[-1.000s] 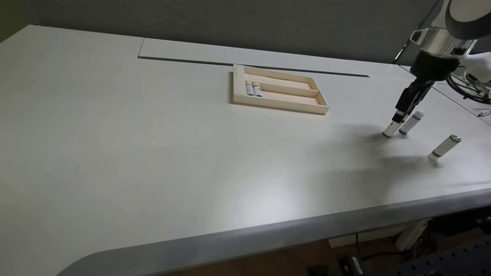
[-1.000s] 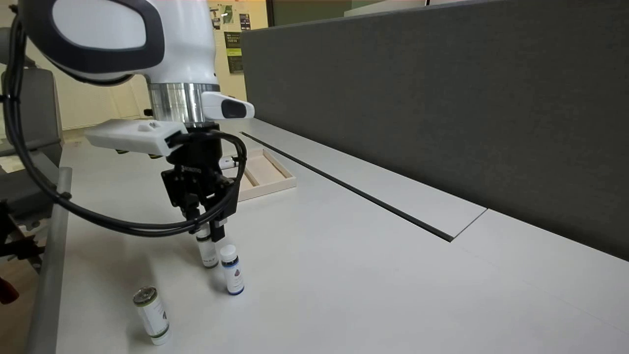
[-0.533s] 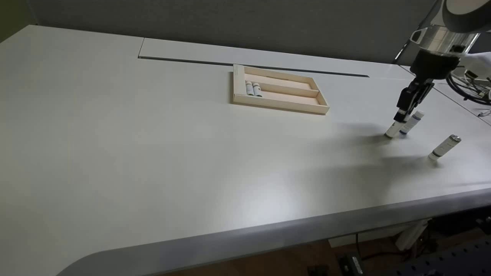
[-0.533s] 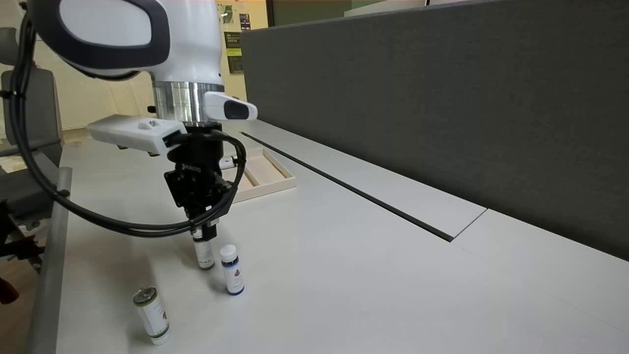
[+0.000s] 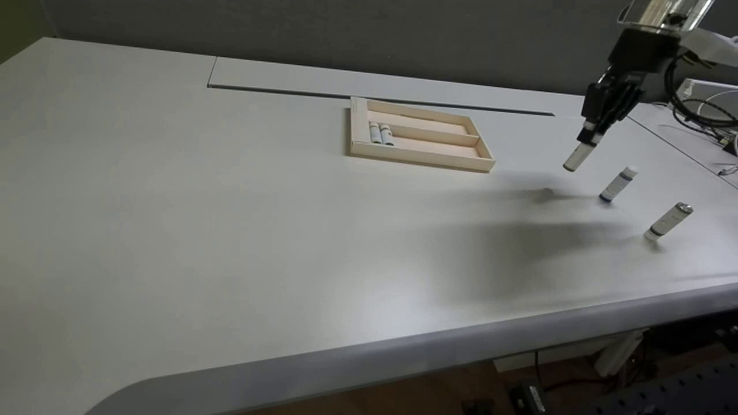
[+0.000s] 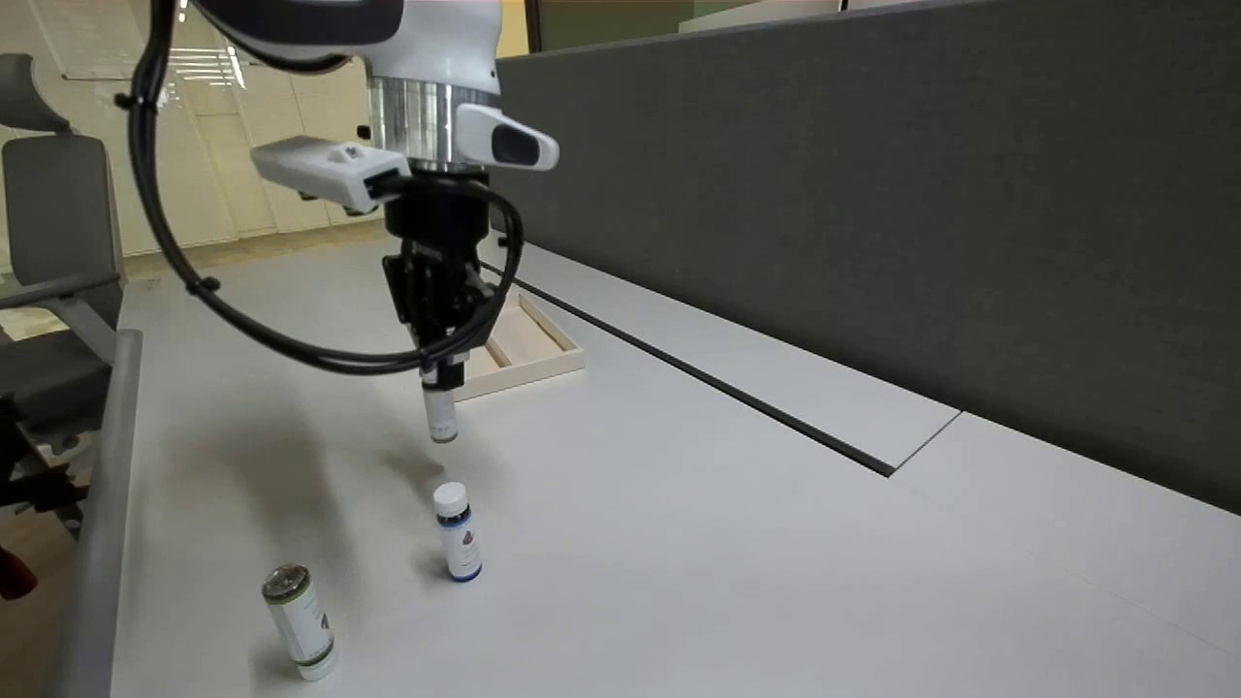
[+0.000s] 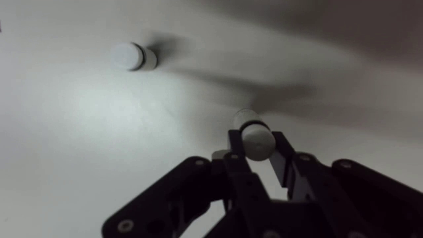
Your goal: Put one of the bottles on the table in line with the other bottles on the tray
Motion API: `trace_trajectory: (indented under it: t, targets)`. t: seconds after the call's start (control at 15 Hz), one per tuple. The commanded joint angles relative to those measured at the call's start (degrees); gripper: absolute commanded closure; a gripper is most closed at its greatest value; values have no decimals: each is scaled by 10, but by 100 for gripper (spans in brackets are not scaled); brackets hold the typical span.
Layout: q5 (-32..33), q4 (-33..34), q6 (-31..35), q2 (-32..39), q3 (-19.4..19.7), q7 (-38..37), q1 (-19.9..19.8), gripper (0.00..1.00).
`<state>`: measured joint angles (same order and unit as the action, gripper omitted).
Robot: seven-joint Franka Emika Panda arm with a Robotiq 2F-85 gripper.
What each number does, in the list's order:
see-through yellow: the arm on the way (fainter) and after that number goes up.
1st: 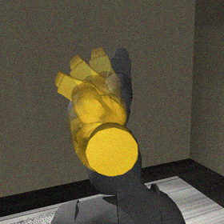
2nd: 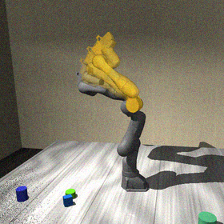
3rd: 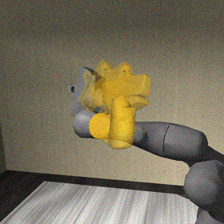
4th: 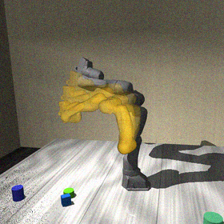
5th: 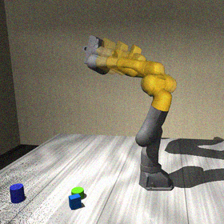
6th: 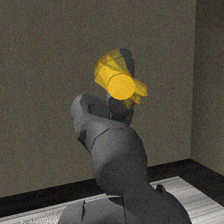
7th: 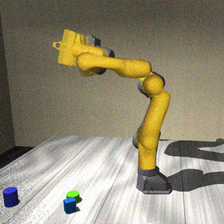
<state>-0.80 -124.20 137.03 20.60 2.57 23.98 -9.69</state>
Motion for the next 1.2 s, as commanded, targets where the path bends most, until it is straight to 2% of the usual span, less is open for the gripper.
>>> trace_trajectory:
  t: [0.0, 0.2, 0.33, 0.73, 0.8, 0.87, 1.13]
  targets:
    - [-21, 77, -67, 5, -16, -52, 15, 93]
    - [-45, 140, -134, 17, -34, -70, 30, 93]
    - [-56, 176, -155, 27, -43, -88, 44, 93]
    - [-77, 250, -146, 93, -69, -135, 88, 93]
    - [-66, 257, -141, 104, -64, -168, 104, 93]
    - [-70, 219, -137, 72, -67, -122, 87, 74]
    - [-68, 242, -131, 104, -69, -148, 104, 74]
